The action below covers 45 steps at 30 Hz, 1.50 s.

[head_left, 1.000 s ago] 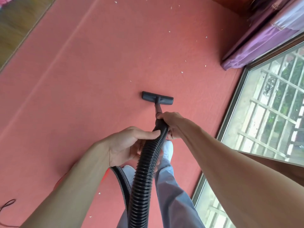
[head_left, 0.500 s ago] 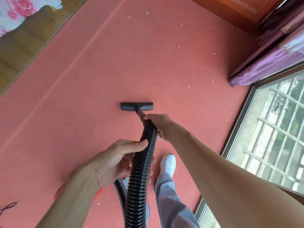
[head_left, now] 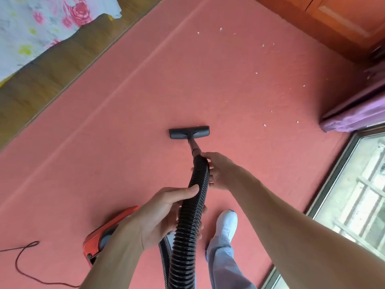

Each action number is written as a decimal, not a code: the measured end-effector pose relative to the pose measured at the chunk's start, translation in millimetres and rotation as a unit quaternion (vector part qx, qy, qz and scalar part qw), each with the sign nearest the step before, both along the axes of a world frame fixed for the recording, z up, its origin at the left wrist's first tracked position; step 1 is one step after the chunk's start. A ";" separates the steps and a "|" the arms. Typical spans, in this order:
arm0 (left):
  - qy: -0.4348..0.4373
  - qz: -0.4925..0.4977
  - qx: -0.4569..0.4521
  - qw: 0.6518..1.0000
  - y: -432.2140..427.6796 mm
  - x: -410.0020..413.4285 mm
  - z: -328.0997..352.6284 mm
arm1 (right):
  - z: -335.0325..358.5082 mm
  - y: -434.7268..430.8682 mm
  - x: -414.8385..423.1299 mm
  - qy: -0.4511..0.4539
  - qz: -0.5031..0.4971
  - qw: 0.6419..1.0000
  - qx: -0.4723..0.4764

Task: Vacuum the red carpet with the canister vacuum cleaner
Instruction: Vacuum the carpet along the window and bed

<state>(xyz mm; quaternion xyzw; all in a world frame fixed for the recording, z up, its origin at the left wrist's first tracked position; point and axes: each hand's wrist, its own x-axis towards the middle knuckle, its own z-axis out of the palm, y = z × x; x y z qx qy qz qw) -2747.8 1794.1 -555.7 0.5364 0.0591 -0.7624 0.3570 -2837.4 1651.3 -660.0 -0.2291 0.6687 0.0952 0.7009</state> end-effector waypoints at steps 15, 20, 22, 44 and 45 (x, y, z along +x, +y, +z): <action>-0.036 0.002 -0.005 0.999 -18.4 28.9 -8.0 | -27.1 -10.6 35.5 -0.005 -0.130 0.990 -0.058; -0.087 0.054 0.012 0.995 -34.1 29.7 -23.6 | -41.9 -33.9 47.7 -0.018 -0.098 0.993 -0.061; -0.084 0.042 0.011 0.996 -34.8 32.4 -23.4 | -40.1 -34.6 47.6 -0.019 -0.111 0.992 -0.056; -0.008 -0.090 0.011 0.996 -22.4 60.1 -7.3 | -26.5 5.9 12.4 -0.045 -0.158 0.986 0.025; 0.001 -0.101 0.008 0.995 -19.7 62.6 -5.3 | -21.4 10.0 6.6 -0.053 -0.157 0.986 0.033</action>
